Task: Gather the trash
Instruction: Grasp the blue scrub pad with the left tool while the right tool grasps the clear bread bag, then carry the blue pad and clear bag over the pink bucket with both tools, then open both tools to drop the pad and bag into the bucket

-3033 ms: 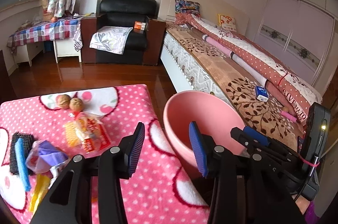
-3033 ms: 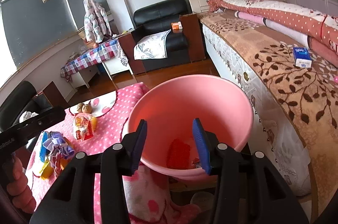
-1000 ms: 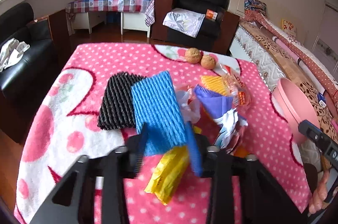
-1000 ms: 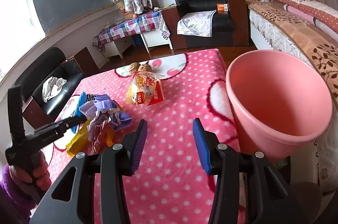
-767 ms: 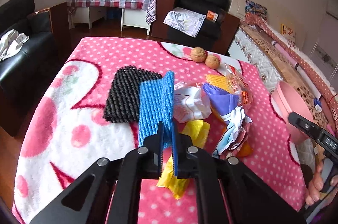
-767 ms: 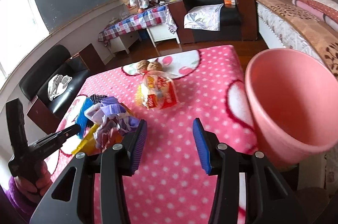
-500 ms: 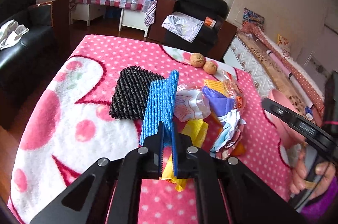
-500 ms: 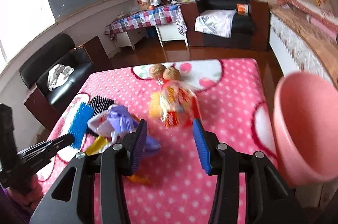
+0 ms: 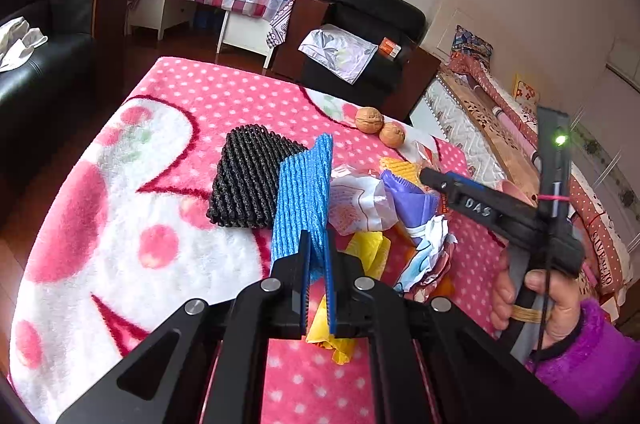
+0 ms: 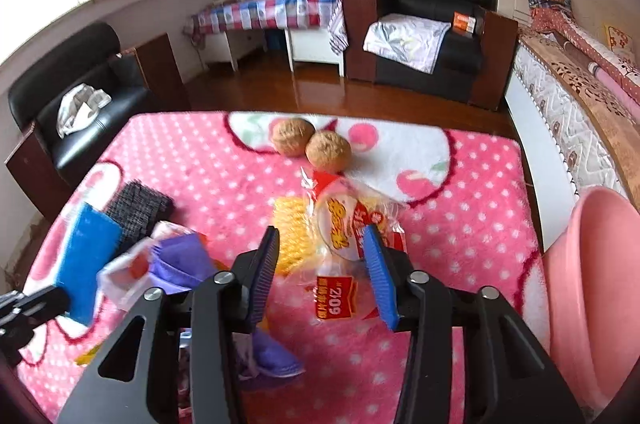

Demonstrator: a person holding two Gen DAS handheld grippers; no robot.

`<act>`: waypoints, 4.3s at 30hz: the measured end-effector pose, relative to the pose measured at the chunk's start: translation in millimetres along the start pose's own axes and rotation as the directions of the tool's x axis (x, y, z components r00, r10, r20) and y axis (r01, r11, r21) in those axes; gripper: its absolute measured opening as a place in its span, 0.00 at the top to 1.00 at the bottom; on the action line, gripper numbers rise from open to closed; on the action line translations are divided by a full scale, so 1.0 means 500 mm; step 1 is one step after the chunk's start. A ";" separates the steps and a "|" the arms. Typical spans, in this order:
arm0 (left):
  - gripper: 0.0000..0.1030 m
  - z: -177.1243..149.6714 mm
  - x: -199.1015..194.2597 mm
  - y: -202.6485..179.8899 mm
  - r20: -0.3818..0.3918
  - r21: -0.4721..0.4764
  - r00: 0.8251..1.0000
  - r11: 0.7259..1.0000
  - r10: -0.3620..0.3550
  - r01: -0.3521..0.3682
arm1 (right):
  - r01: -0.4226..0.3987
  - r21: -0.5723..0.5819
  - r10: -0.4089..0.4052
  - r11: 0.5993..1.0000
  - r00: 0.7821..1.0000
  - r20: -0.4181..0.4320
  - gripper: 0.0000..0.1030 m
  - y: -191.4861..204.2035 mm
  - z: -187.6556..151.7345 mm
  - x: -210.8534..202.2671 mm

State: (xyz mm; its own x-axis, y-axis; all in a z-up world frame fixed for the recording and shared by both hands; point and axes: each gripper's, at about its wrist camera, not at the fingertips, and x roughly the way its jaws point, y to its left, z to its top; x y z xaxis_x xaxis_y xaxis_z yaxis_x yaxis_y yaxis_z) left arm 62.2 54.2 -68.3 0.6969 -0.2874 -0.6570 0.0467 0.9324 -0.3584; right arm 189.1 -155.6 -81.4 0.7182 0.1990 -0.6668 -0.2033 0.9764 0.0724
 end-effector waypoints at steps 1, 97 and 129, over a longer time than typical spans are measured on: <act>0.95 0.000 0.000 0.001 0.000 -0.001 1.000 1.000 -0.001 0.001 | 0.009 0.007 -0.009 1.000 1.000 -0.010 0.76 -0.004 -0.002 0.003; 0.95 0.028 0.132 -0.625 -0.107 0.397 0.943 0.856 -0.315 0.331 | 0.024 0.499 -0.163 0.866 0.958 0.237 0.92 -0.496 -0.174 -0.310; 0.69 -0.018 0.249 -0.648 -0.218 0.348 0.939 0.877 -0.266 0.330 | 0.062 0.561 -0.152 0.826 0.981 0.117 0.79 -0.542 -0.213 -0.254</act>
State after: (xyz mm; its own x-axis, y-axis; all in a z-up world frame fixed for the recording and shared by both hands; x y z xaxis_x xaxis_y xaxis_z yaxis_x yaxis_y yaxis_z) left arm 127.5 -285.8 -39.8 0.4856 -0.5661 -0.6661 0.5200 0.7996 -0.3004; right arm 82.1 -454.3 -95.3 0.8134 0.0563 -0.5790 0.2495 0.8654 0.4345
